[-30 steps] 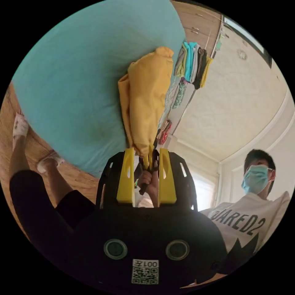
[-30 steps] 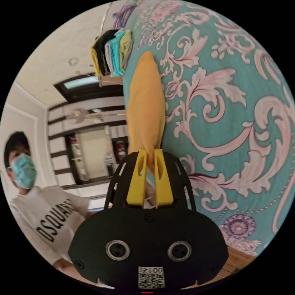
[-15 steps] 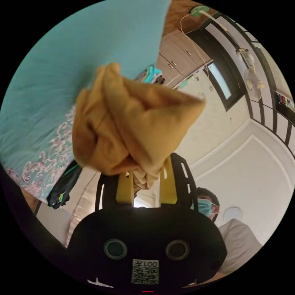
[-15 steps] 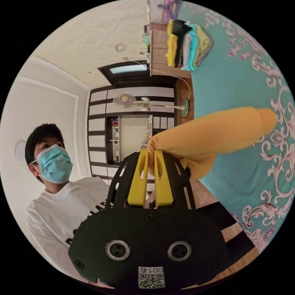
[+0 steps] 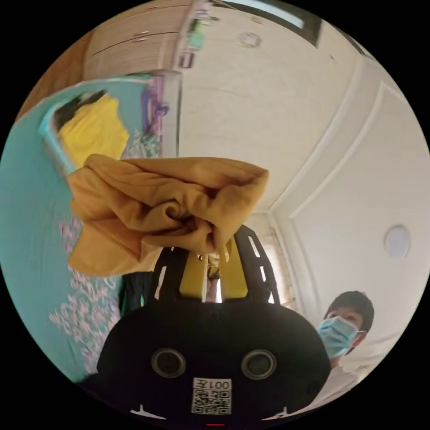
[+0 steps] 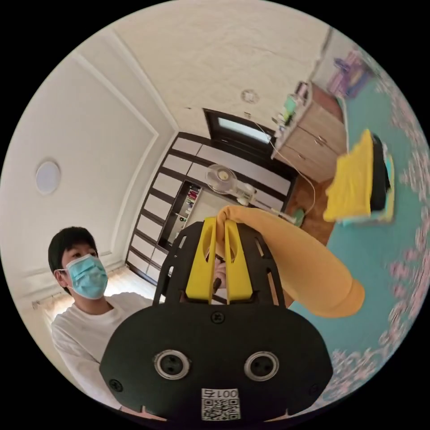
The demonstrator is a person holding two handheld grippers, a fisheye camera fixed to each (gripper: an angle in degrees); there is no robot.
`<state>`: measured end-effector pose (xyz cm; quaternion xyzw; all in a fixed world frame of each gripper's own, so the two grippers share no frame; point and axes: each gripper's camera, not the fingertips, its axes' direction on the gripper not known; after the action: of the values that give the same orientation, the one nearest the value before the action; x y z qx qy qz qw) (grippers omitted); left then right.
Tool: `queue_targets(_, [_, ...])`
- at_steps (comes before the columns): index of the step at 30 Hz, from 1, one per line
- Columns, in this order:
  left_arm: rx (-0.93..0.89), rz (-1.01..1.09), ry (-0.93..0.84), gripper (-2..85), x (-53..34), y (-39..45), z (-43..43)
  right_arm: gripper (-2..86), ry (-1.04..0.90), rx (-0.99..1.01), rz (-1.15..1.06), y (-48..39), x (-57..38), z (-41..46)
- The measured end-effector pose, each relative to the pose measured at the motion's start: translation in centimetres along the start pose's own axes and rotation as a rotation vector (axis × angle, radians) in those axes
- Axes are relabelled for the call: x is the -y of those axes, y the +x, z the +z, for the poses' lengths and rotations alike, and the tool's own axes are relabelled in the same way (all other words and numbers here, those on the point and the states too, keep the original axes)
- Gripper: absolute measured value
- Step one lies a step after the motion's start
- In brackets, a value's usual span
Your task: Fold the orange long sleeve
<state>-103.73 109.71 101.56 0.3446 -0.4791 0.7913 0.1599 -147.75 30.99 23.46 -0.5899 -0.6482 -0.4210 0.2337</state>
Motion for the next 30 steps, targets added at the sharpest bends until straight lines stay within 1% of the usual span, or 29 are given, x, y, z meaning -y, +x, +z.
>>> queue_targets(2, [0.085,0.170,-0.035,-1.0,5.5,4.6,3.9,1.3,0.013,-0.050,-0.097,-1.2,5.6,0.9])
queue_targets(5, [0.178,0.304,-0.049,-1.0,9.9,7.0,7.0,1.4,0.016,-0.119,-0.140,-0.4,9.6,2.5])
queue_targets(6, [0.186,0.321,-0.054,-1.0,10.5,6.9,7.3,1.4,0.012,-0.120,-0.146,0.2,10.1,2.7])
queue_targets(9, [0.219,0.353,-0.042,-1.0,12.2,3.8,8.2,1.4,0.012,-0.099,-0.095,5.7,10.3,3.8])
queue_targets(11, [0.261,0.249,0.007,-1.1,12.0,-2.4,7.7,1.3,0.008,-0.109,0.008,12.6,8.4,4.6])
queue_targets(12, [0.278,0.213,0.026,-1.1,11.6,-4.2,7.3,1.3,0.002,-0.127,0.043,14.4,7.6,4.8])
queue_targets(14, [0.353,0.023,0.065,-1.1,9.4,-12.0,5.6,1.3,-0.056,-0.260,0.176,21.3,3.4,5.7])
queue_targets(15, [0.373,-0.030,0.062,-1.1,8.7,-13.7,5.2,1.4,-0.081,-0.302,0.208,22.7,2.2,5.9])
queue_targets(16, [0.398,-0.079,0.022,-1.0,7.4,-16.2,4.6,1.4,-0.149,-0.371,0.242,24.8,-0.2,6.3])
queue_targets(17, [0.397,-0.068,-0.003,-1.0,6.3,-17.3,4.4,1.6,-0.177,-0.386,0.239,25.7,-2.2,6.5])
queue_targets(19, [0.364,-0.029,-0.014,-0.9,5.2,-17.6,4.6,1.7,-0.189,-0.372,0.199,25.8,-4.6,7.0])
queue_targets(22, [0.351,-0.023,-0.011,-0.3,4.1,-17.2,4.8,1.7,-0.223,-0.409,0.148,25.1,-6.8,8.5])
queue_targets(24, [0.335,-0.039,0.032,0.2,3.3,-17.0,4.5,1.7,-0.247,-0.437,0.123,24.7,-7.8,9.7])
queue_targets(27, [0.286,-0.122,0.121,0.9,1.1,-17.3,3.8,1.6,-0.290,-0.497,0.086,24.1,-10.0,11.6])
queue_targets(30, [0.244,-0.207,0.255,0.7,-2.3,-17.9,2.4,1.1,-0.329,-0.588,0.087,23.6,-13.2,13.1])
